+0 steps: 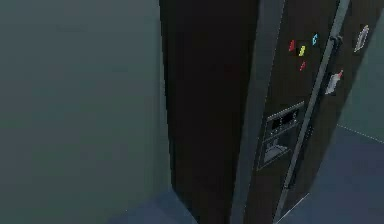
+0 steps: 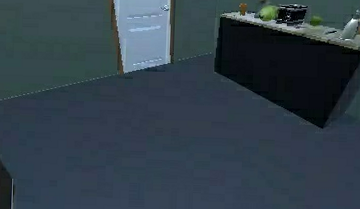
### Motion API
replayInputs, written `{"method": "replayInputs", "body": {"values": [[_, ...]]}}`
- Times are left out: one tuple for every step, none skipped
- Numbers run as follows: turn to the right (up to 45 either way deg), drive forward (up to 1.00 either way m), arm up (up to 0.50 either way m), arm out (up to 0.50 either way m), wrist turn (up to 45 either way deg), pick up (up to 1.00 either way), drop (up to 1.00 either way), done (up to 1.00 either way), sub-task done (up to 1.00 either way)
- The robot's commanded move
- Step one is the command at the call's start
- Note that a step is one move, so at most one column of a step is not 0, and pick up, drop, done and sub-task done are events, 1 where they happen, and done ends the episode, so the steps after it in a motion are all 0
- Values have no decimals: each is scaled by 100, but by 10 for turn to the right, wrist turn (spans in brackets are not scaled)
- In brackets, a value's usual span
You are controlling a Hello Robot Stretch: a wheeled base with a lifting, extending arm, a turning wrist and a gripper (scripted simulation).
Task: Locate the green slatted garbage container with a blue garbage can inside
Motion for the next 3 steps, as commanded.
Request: {"method": "replayInputs", "body": {"values": [[-450,0,0,0,0,0,0,0,0],[-330,0,0,0,0,0,0,0,0],[0,0,0,0,0,0,0,100,0]]}}
